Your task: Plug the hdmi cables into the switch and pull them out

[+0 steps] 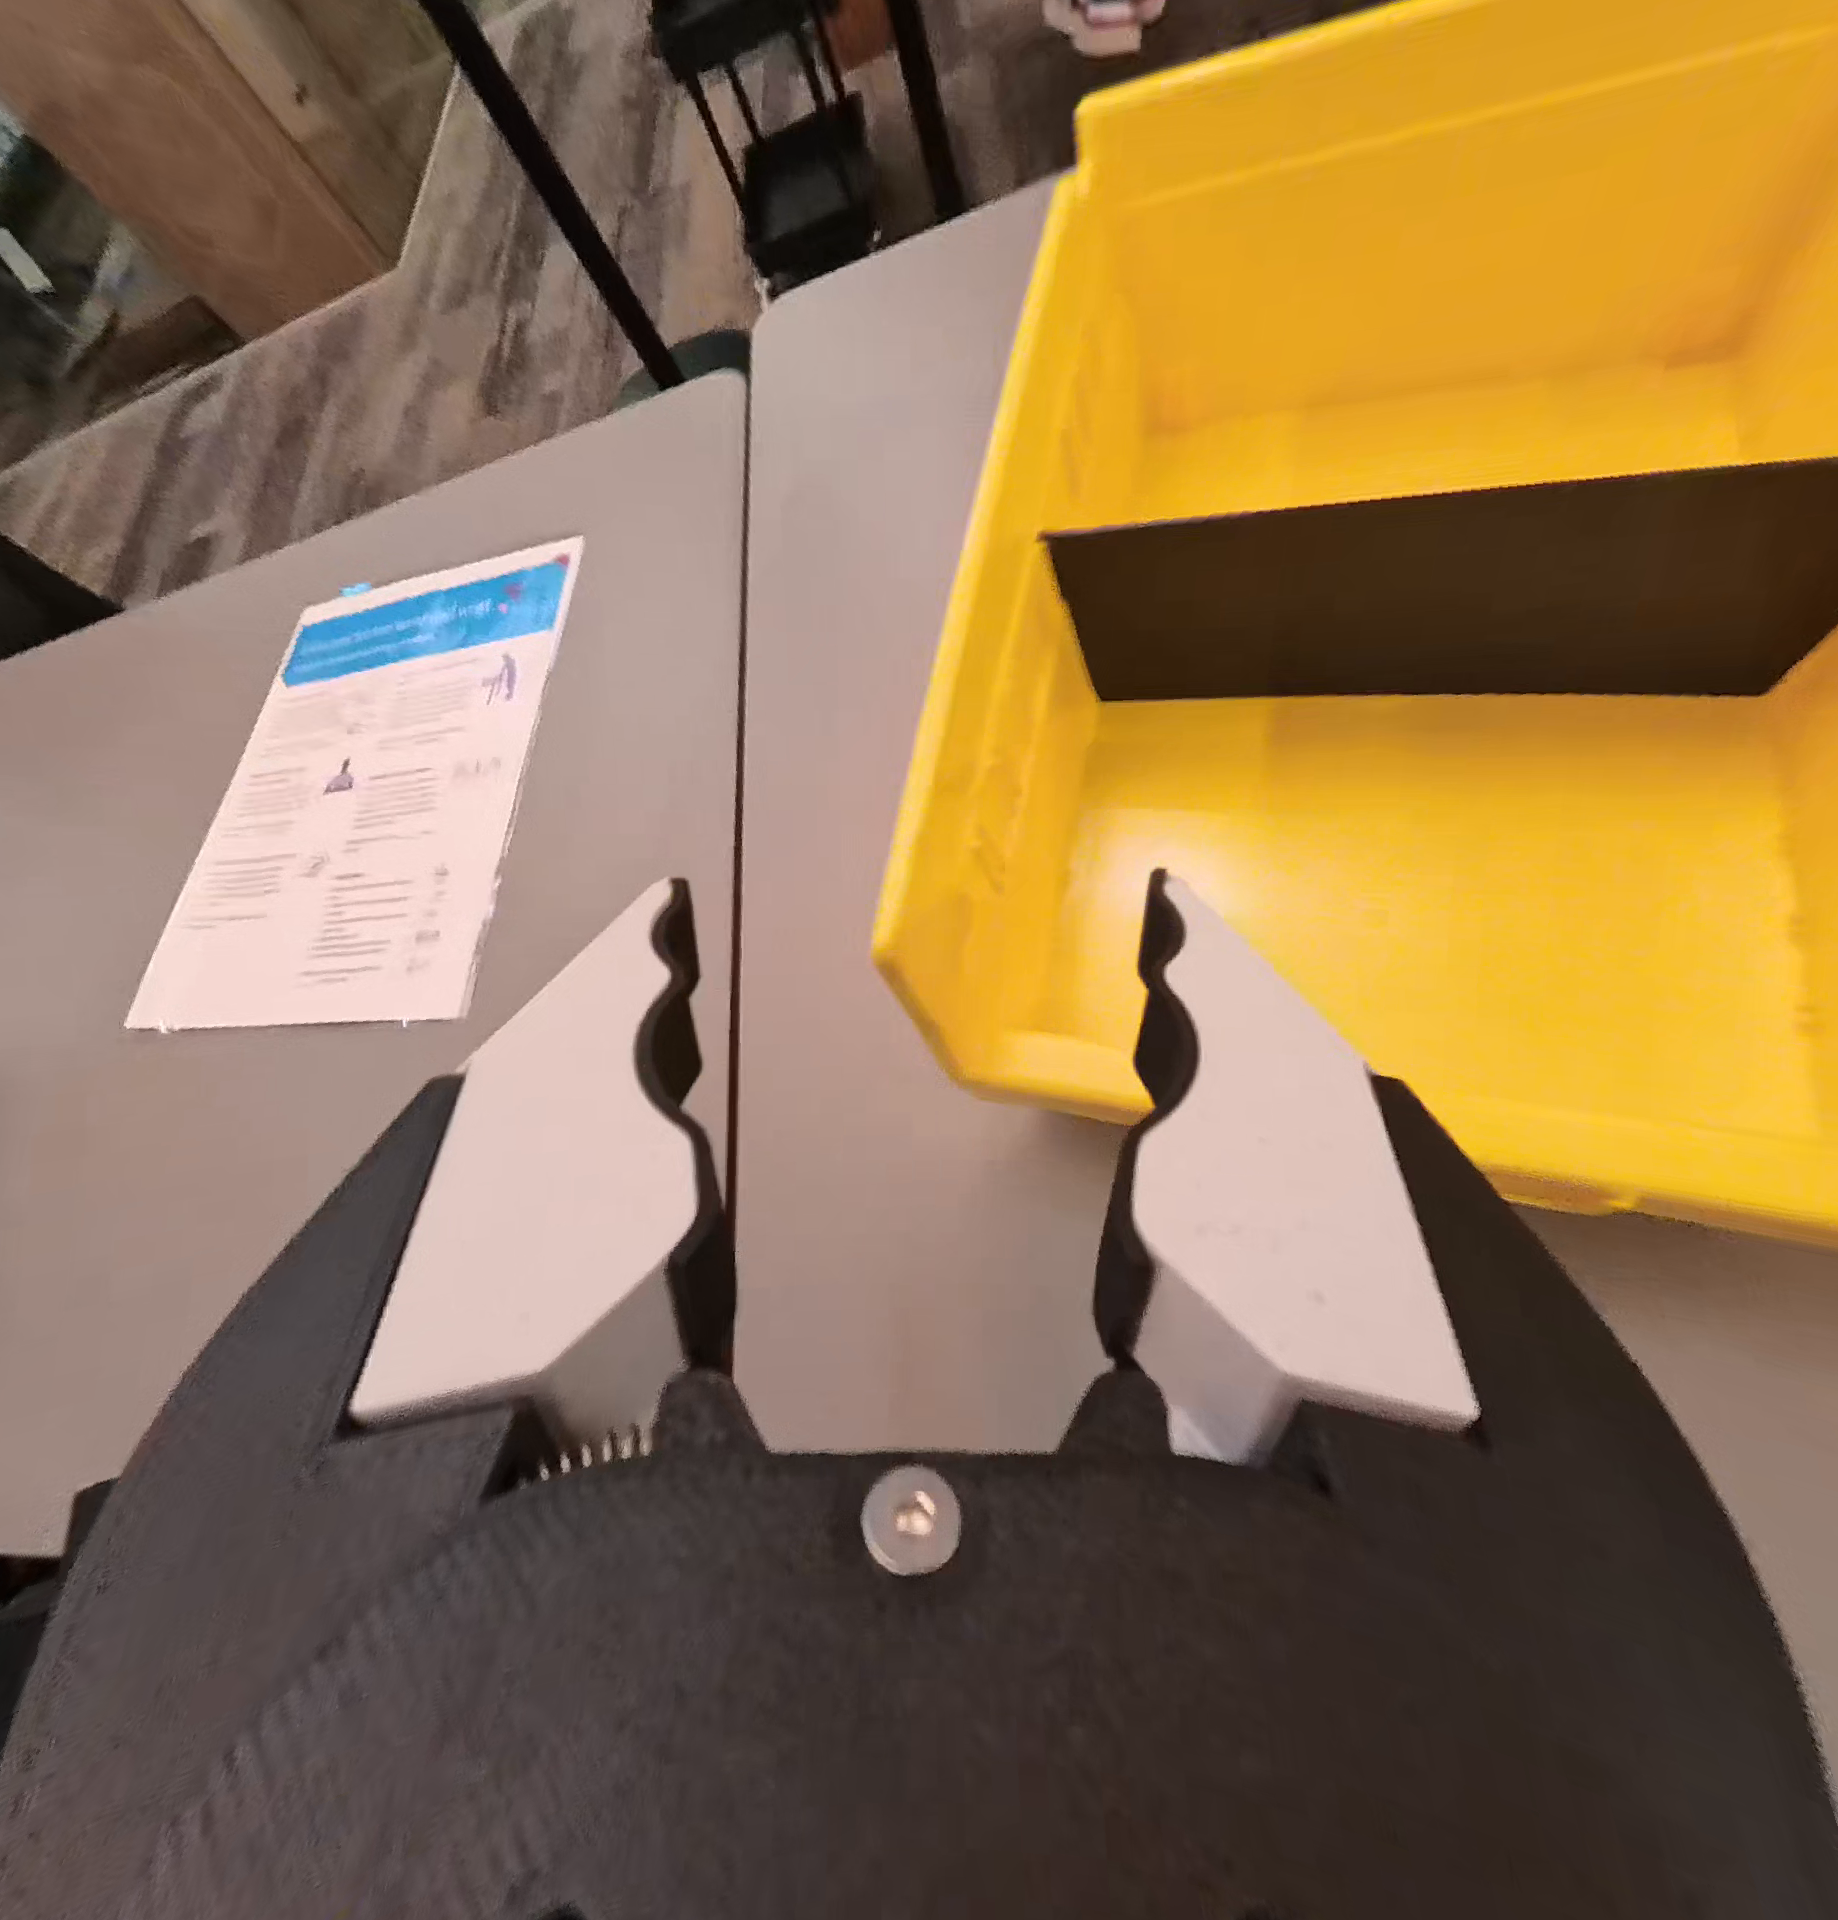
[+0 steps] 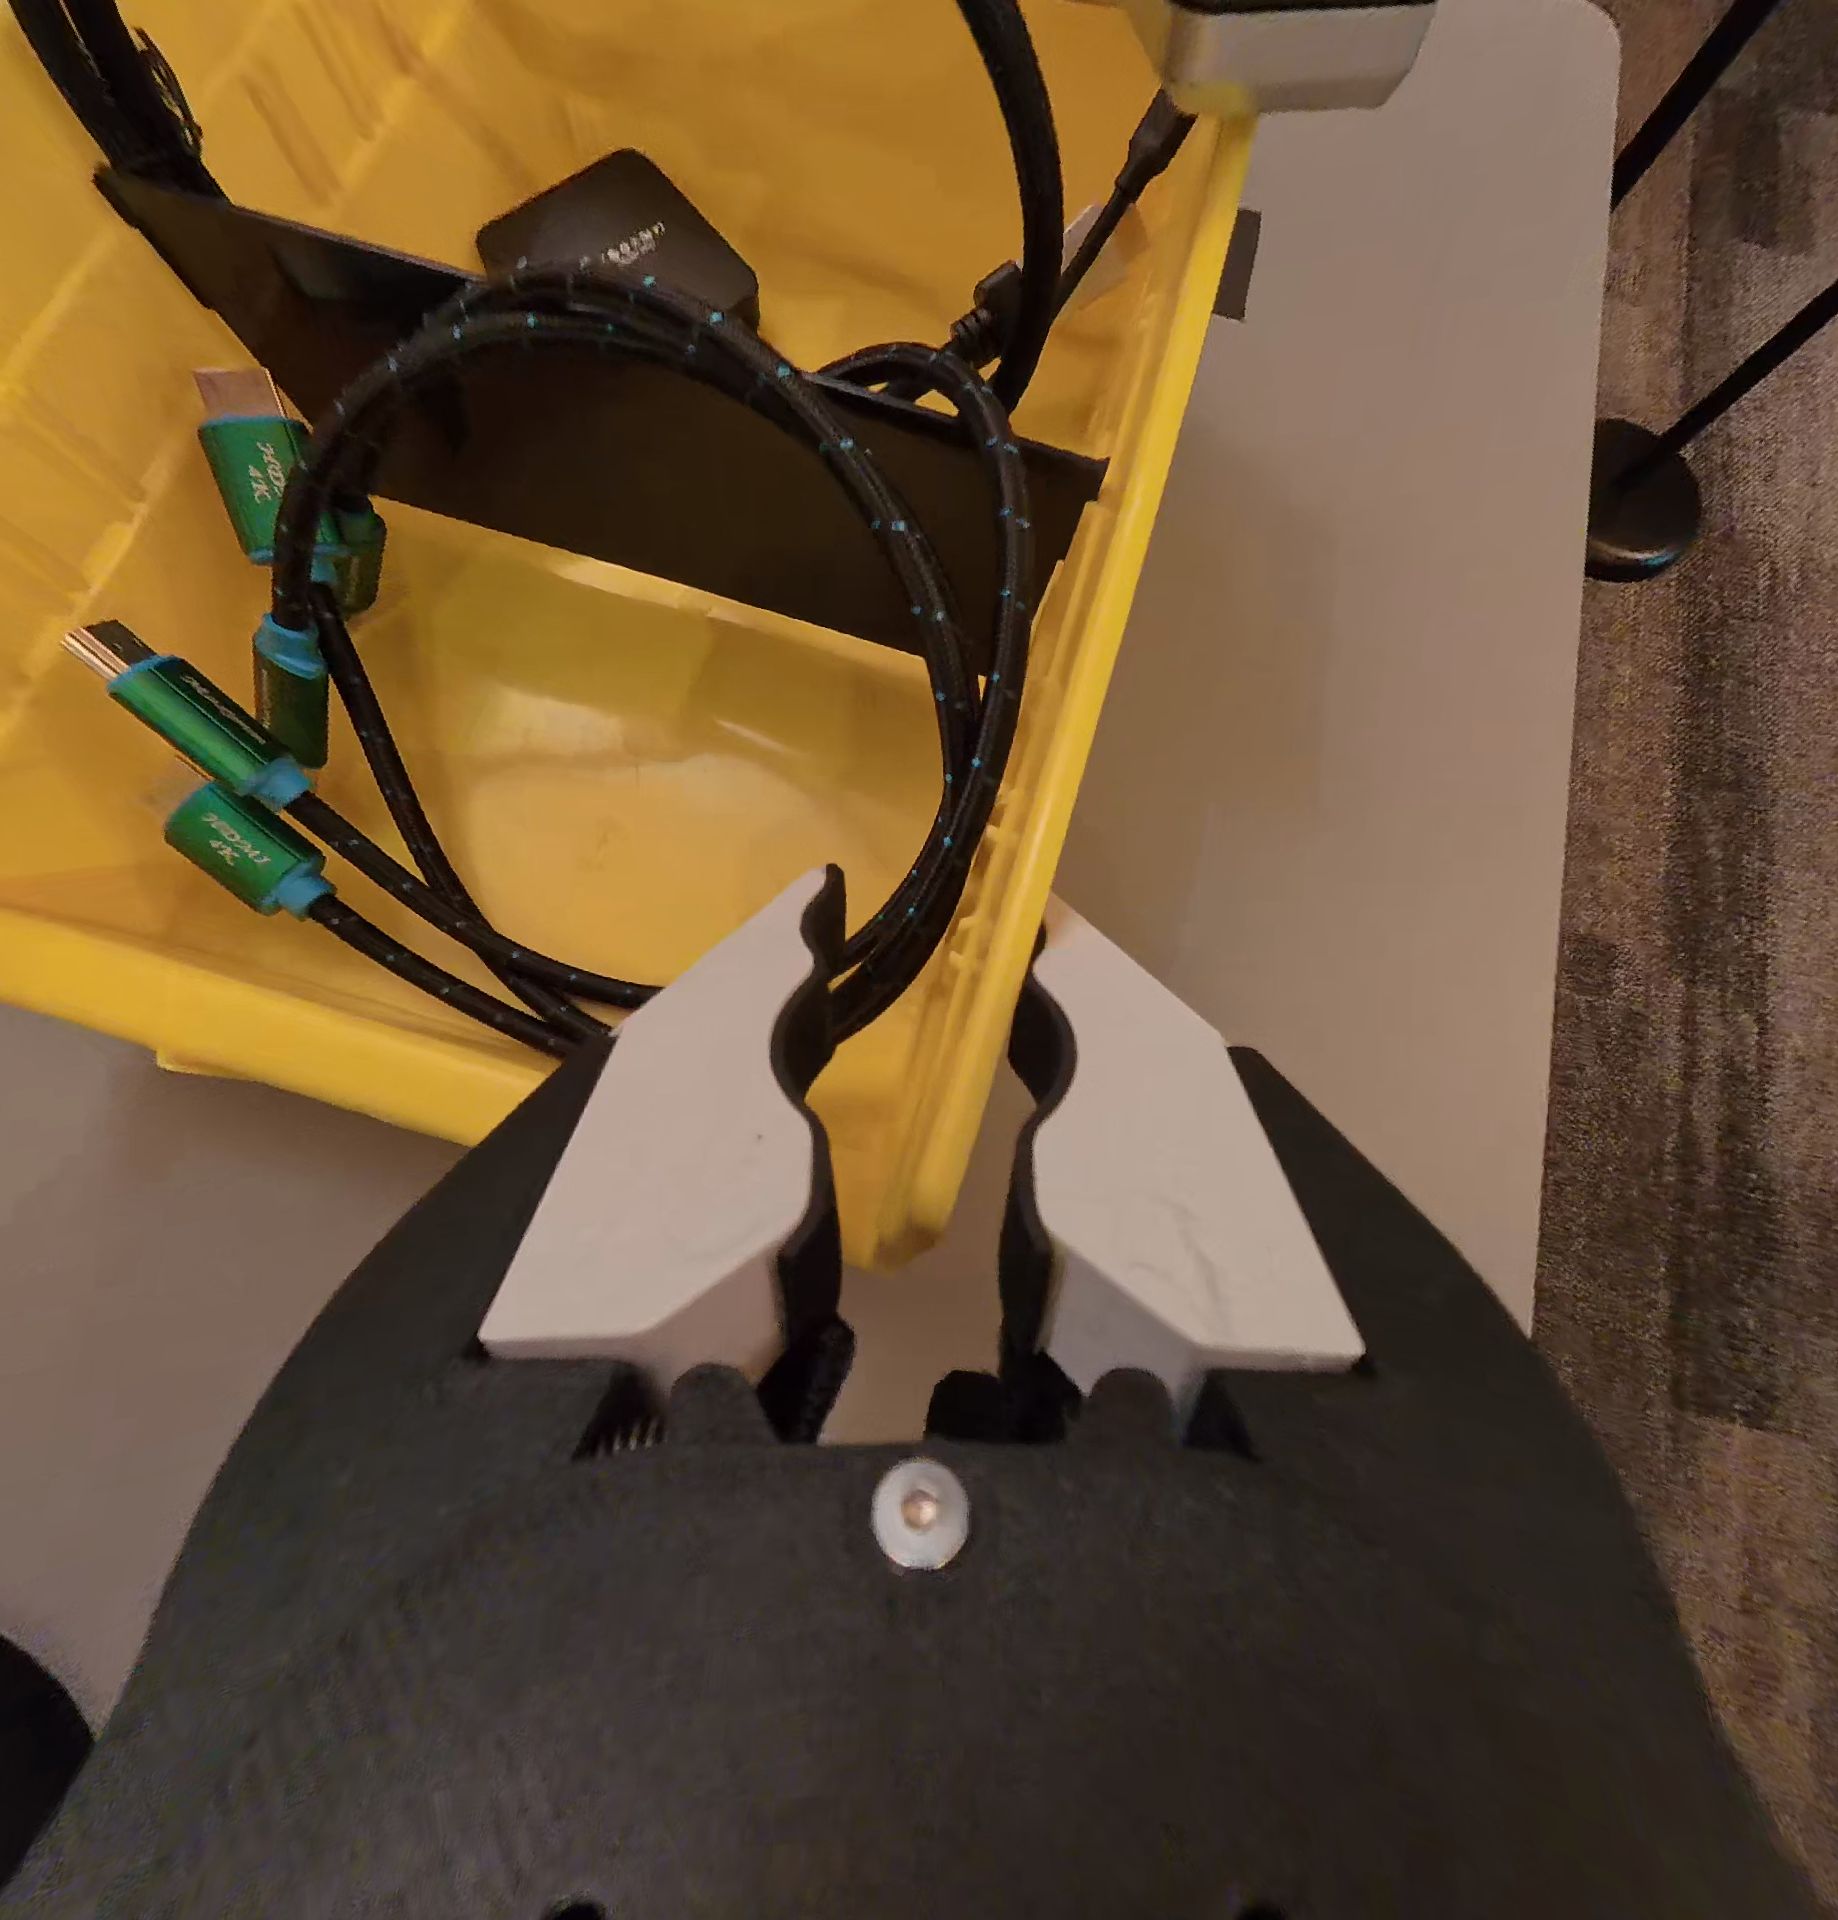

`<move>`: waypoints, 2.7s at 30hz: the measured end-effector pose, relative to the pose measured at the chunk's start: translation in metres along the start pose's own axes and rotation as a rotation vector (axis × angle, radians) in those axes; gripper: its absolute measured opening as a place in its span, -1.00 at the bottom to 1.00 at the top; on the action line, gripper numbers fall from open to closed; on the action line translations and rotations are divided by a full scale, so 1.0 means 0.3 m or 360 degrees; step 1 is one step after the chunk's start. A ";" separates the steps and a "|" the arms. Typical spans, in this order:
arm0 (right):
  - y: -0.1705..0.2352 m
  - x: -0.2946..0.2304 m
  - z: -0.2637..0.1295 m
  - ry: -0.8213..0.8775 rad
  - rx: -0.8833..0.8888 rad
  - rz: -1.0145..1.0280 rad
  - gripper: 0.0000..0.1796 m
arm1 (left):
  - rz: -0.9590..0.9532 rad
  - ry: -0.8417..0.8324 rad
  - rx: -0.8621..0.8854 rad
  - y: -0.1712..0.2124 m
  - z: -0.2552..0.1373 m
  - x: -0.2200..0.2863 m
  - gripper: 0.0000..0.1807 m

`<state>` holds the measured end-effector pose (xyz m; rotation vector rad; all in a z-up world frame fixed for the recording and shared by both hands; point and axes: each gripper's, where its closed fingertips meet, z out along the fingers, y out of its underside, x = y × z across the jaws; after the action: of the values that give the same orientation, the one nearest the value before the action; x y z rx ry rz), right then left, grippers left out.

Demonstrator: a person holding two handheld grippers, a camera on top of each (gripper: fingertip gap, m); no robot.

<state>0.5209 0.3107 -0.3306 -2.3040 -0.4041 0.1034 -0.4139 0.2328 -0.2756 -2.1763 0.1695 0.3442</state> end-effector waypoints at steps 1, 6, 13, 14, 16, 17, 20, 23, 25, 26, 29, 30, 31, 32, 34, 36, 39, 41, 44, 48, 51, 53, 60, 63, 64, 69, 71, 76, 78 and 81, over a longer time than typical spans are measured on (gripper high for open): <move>0.004 0.000 0.005 0.0003 -0.0014 -0.0014 -0.69 | -0.0026 0.0011 -0.0033 0.016 0.024 -0.019 -0.04; 0.002 0.006 0.020 -0.0005 -0.0034 -0.0023 -0.73 | -0.0139 0.0292 -0.0181 0.098 0.154 0.027 -0.12; -0.005 0.010 0.061 -0.0123 0.0012 0.0081 -0.78 | -0.0198 0.0537 -0.0186 0.099 0.220 0.112 -0.88; -0.010 0.011 0.064 -0.0142 0.0029 0.0112 -0.79 | -0.0228 0.0553 -0.0168 0.095 0.225 0.112 -0.95; -0.015 0.010 0.068 -0.0167 0.0045 0.0134 -0.81 | -0.0310 0.0603 -0.0117 0.084 0.232 0.123 -0.97; -0.016 0.009 0.069 -0.0172 0.0048 0.0132 -0.81 | -0.0352 0.0637 -0.0099 0.080 0.231 0.130 -0.97; -0.015 0.000 0.068 -0.0168 0.0042 0.0111 -0.84 | -0.0430 0.0701 -0.0067 0.076 0.222 0.144 -0.97; -0.010 -0.018 0.062 -0.0158 0.0043 0.0159 -0.86 | -0.0450 0.0707 -0.0051 0.073 0.207 0.147 -0.98; -0.006 -0.045 0.055 -0.0167 0.0047 0.0166 -0.85 | -0.0465 0.0708 -0.0030 0.065 0.193 0.148 -0.98; -0.003 -0.062 0.051 -0.0169 0.0044 0.0149 -0.85 | -0.0464 0.0705 -0.0025 0.061 0.187 0.149 -0.98; 0.007 -0.114 0.037 -0.0171 0.0038 0.0140 -0.85 | -0.0523 0.0722 0.0019 0.030 0.159 0.155 -0.96; 0.009 -0.133 0.034 -0.0174 0.0040 0.0147 -0.85 | -0.0526 0.0720 0.0031 0.018 0.150 0.157 -0.96; 0.011 -0.153 0.029 -0.0180 0.0042 0.0155 -0.85 | -0.0523 0.0724 0.0050 0.003 0.140 0.162 -0.95; 0.012 -0.175 0.026 -0.0190 0.0045 0.0160 -0.85 | -0.0504 0.0726 0.0062 -0.008 0.129 0.170 -0.96; 0.015 -0.217 0.019 -0.0210 0.0049 0.0161 -0.84 | -0.0506 0.0723 0.0083 -0.023 0.109 0.181 -0.96; 0.016 -0.256 0.014 -0.0230 0.0045 0.0163 -0.84 | -0.0533 0.0715 0.0125 -0.039 0.090 0.178 -0.96; 0.017 -0.316 0.008 -0.0261 0.0050 0.0166 -0.84 | -0.0602 0.0735 0.0185 -0.060 0.054 0.160 -0.96; 0.019 -0.364 0.003 -0.0281 0.0044 0.0142 -0.83 | -0.0632 0.0740 0.0233 -0.071 0.021 0.147 -0.96; 0.021 -0.441 -0.004 -0.0309 0.0030 0.0099 -0.79 | -0.0670 0.0736 0.0299 -0.091 -0.028 0.120 -0.96; 0.023 -0.554 -0.007 -0.0344 -0.0021 0.0003 -0.72 | -0.0711 0.0732 0.0385 -0.119 -0.073 0.081 -0.96; 0.017 -0.639 -0.007 -0.0389 -0.0043 -0.0040 -0.67 | -0.0740 0.0740 0.0434 -0.133 -0.097 0.056 -0.96; 0.012 -0.691 -0.005 -0.0408 -0.0064 -0.0068 -0.64 | -0.0747 0.0747 0.0463 -0.140 -0.112 0.042 -0.96; -0.005 -0.879 0.017 -0.0491 -0.0109 -0.0133 -0.51 | -0.0865 0.0795 0.0542 -0.139 -0.136 -0.011 -0.96; -0.020 -0.957 0.029 -0.0510 -0.0105 -0.0178 -0.48 | -0.0911 0.0804 0.0583 -0.141 -0.147 -0.038 -0.96; -0.026 -0.978 0.034 -0.0509 -0.0105 -0.0193 -0.48 | -0.0922 0.0807 0.0598 -0.142 -0.152 -0.045 -0.96; -0.060 -1.103 0.057 -0.0553 -0.0091 -0.0194 -0.46 | -0.0967 0.0835 0.0664 -0.157 -0.173 -0.065 -0.96; -0.074 -1.164 0.066 -0.0585 -0.0074 -0.0196 -0.43 | -0.0977 0.0841 0.0679 -0.160 -0.174 -0.070 -0.96; -0.114 -1.313 0.092 -0.0676 -0.0042 -0.0210 -0.36 | -0.0978 0.0823 0.0676 -0.151 -0.173 -0.083 -0.96; -0.131 -1.375 0.102 -0.0718 -0.0024 -0.0201 -0.31 | -0.0987 0.0819 0.0677 -0.149 -0.172 -0.087 -0.95; -0.146 -1.477 0.117 -0.0778 -0.0003 -0.0225 -0.21 | -0.1006 0.0823 0.0687 -0.152 -0.173 -0.091 -0.95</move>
<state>0.0836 0.2215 -0.3455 -2.2289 -0.8104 0.6013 -0.4191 0.2174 -0.2031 -1.7303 -0.1522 -0.5681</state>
